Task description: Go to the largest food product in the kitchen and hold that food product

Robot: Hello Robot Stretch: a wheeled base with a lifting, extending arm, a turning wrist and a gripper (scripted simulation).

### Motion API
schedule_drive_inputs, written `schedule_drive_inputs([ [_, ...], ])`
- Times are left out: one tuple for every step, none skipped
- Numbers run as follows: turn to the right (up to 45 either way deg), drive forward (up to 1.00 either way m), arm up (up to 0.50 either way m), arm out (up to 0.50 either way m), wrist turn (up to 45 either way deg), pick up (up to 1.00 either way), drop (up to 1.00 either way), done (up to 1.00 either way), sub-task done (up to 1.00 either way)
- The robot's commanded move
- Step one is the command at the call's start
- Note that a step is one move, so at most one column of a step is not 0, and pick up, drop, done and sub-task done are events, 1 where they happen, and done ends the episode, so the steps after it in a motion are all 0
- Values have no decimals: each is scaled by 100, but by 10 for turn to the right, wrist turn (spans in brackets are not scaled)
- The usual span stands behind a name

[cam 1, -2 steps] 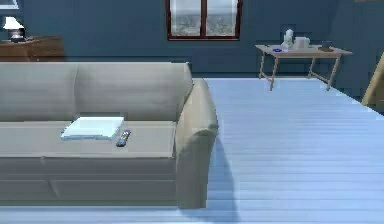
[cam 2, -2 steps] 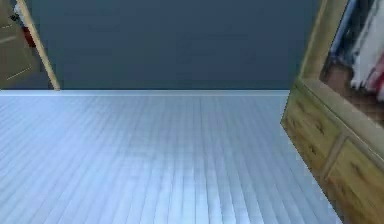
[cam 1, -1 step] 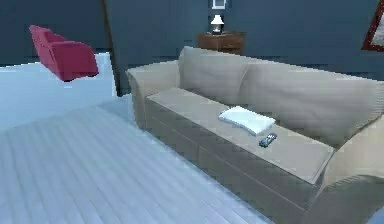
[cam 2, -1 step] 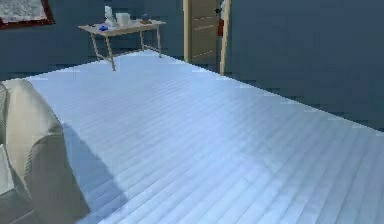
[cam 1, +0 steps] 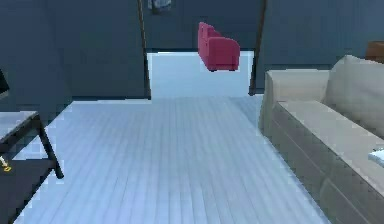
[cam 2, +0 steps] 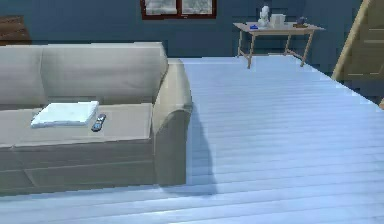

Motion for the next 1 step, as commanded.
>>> schedule_drive_inputs([
  [0, 100, 0, 0, 0, 0, 0, 0, 0],
])
